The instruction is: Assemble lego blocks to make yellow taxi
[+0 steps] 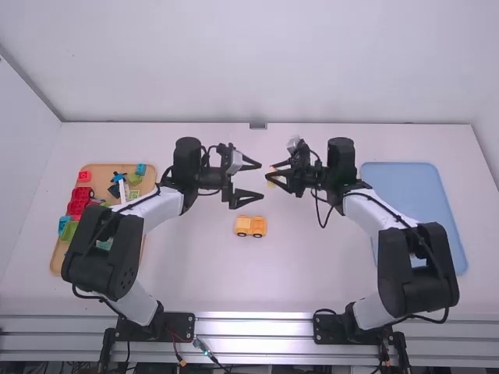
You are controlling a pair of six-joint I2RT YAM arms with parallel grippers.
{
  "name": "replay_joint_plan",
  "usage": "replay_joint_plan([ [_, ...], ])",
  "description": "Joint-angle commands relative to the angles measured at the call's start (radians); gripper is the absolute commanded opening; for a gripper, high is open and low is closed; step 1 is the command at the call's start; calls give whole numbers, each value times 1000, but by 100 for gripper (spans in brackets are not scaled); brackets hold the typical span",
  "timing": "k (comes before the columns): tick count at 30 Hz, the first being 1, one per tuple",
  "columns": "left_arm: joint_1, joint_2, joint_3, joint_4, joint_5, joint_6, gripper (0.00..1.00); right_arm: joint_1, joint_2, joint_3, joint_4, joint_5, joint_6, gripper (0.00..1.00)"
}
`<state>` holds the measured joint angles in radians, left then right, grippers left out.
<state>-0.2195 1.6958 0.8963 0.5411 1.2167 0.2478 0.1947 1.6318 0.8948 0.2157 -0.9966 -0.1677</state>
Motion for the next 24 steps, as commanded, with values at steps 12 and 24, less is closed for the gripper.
replay_joint_plan([
  [12, 27, -7, -5, -33, -339, 10, 99, 150, -34, 120, -642, 864, 377, 0],
  [24, 27, -7, -5, -36, -406, 3, 99, 173, 11, 6, -597, 860, 1329, 0],
])
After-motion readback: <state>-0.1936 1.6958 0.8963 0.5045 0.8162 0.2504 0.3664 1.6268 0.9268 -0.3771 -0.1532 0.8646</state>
